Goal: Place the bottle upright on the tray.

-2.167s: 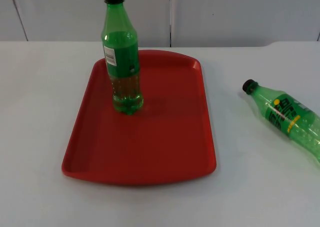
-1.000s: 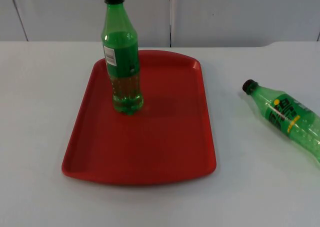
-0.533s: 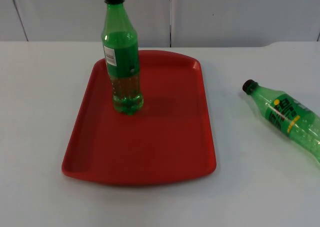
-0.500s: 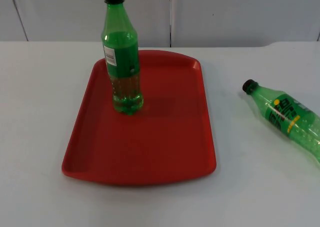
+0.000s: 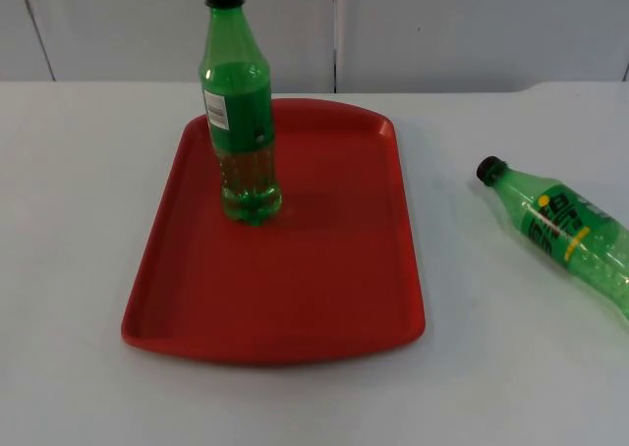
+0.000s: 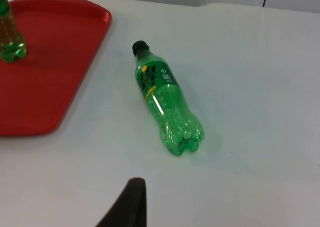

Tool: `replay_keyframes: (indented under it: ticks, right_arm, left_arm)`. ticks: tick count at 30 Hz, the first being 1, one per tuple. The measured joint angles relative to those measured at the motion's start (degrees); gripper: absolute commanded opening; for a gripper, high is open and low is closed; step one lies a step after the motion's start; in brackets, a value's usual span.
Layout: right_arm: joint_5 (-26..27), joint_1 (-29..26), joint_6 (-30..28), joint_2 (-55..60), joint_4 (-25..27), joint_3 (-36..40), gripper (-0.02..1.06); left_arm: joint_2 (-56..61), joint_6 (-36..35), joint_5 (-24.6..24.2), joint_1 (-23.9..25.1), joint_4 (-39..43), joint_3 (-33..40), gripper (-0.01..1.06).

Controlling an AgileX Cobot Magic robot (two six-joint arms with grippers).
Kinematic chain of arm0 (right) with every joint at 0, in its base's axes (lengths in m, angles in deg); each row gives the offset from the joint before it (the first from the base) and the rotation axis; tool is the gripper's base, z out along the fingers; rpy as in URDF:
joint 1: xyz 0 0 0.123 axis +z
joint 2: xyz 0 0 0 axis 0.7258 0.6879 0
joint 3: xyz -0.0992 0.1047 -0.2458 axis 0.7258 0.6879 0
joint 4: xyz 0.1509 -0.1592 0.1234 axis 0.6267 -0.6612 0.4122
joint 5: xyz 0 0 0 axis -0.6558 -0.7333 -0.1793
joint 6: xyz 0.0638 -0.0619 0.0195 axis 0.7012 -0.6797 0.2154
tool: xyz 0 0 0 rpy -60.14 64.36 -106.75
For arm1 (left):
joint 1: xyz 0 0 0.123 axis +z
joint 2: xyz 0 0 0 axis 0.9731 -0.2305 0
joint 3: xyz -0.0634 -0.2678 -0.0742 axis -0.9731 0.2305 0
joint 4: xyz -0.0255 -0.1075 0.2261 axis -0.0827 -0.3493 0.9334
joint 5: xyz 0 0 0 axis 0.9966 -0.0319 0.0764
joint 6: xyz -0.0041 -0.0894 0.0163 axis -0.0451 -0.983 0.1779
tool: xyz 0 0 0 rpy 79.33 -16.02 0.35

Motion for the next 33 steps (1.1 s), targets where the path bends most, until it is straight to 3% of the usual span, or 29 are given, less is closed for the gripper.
replay_keyframes:
  ticks: [4,8,10,13,14,17,20,24,26,27,28,29,30,31,33]
  right_arm:
    - [0.0,0.0,0.0,0.0,0.0,0.0,1.05]
    - [0.0,0.0,0.0,0.0,0.0,0.0,1.05]
    - [0.0,0.0,0.0,0.0,0.0,0.0,1.05]
    - [0.0,0.0,0.0,0.0,0.0,0.0,1.05]
    - [0.0,0.0,0.0,0.0,0.0,0.0,1.05]
    - [0.0,0.0,0.0,0.0,0.0,0.0,1.05]
    - [0.0,0.0,0.0,0.0,0.0,0.0,1.05]
    - [0.0,0.0,0.0,0.0,0.0,0.0,1.05]
    - [0.0,0.0,0.0,0.0,0.0,0.0,1.05]
    - [0.0,0.0,0.0,0.0,0.0,0.0,1.05]
    - [0.0,0.0,0.0,0.0,0.0,0.0,1.05]
    - [0.0,0.0,0.0,0.0,0.0,0.0,1.05]
    - [0.0,0.0,0.0,0.0,0.0,0.0,1.05]
    - [0.0,0.0,0.0,0.0,0.0,0.0,1.05]
    - [0.0,0.0,0.0,0.0,0.0,0.0,1.05]
  left_arm:
    - [1.9,-1.8,-4.2,-0.1,0.1,-0.1,1.05]
    - [1.9,-22.4,-12.6,-0.1,0.1,-0.2,1.05]
    - [1.9,-23.6,-12.3,-0.1,0.1,-1.0,1.05]
    - [1.9,-18.4,-2.1,-0.1,0.1,-5.2,1.05]
    - [1.9,-18.4,-2.1,-0.1,0.1,-5.2,1.05]
    - [2.5,-14.7,4.4,-0.1,0.1,-7.9,1.05]
    - [2.7,-15.2,6.6,0.3,0.1,-10.0,1.05]
    - [1.7,-18.1,17.4,1.7,0.1,-16.0,1.05]
    - [2.3,-18.4,17.8,1.7,0.1,-17.2,1.05]
    - [2.9,-18.5,17.0,1.7,0.1,-18.3,1.05]
    - [4.1,-18.4,13.0,1.9,0.1,-19.9,1.05]
    - [4.1,-18.4,13.0,1.9,0.1,-19.9,1.05]
    - [4.9,-18.2,9.3,1.9,0.1,-21.1,1.05]
    - [5.4,-18.1,4.4,1.9,0.1,-22.0,1.05]
    - [6.2,-16.4,-11.3,1.9,0.1,-23.5,1.05]
